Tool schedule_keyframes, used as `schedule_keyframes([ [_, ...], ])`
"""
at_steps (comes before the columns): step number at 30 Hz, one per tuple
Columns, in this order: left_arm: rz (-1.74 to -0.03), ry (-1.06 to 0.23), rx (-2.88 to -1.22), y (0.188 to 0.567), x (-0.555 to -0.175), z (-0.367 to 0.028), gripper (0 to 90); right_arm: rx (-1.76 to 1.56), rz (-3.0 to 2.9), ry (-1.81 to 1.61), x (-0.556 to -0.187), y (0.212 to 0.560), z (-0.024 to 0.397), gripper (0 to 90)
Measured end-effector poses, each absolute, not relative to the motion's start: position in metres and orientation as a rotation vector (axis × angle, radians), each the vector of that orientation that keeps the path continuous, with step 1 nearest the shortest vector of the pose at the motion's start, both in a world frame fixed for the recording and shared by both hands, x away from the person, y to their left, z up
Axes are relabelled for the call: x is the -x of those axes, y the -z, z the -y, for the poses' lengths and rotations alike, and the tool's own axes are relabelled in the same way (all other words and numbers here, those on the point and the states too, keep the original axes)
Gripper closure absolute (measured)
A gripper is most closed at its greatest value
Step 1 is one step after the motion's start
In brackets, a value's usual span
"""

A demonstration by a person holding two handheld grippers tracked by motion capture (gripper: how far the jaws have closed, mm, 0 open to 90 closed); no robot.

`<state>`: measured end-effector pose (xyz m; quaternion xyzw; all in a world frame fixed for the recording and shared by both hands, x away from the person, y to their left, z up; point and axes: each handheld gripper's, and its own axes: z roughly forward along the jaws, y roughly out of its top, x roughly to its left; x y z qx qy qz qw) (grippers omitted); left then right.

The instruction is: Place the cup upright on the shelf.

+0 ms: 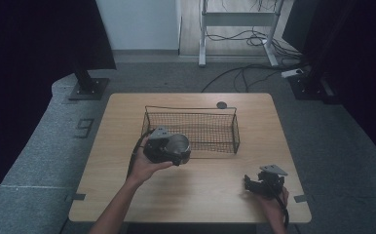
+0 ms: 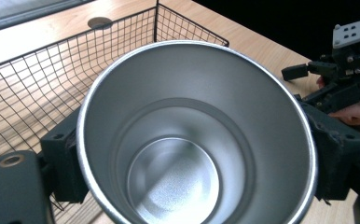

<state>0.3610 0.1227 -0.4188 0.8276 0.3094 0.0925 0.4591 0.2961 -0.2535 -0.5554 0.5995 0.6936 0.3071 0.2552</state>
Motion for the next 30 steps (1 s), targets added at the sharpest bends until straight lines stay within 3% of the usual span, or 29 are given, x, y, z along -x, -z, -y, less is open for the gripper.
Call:
schedule_keyframes([
  [30, -0.807, -0.265, -2.037, 0.410, -0.386, -0.127, 13.4, -1.624, -1.887, -0.833, -0.296, 0.555, 0.254, 9.5],
])
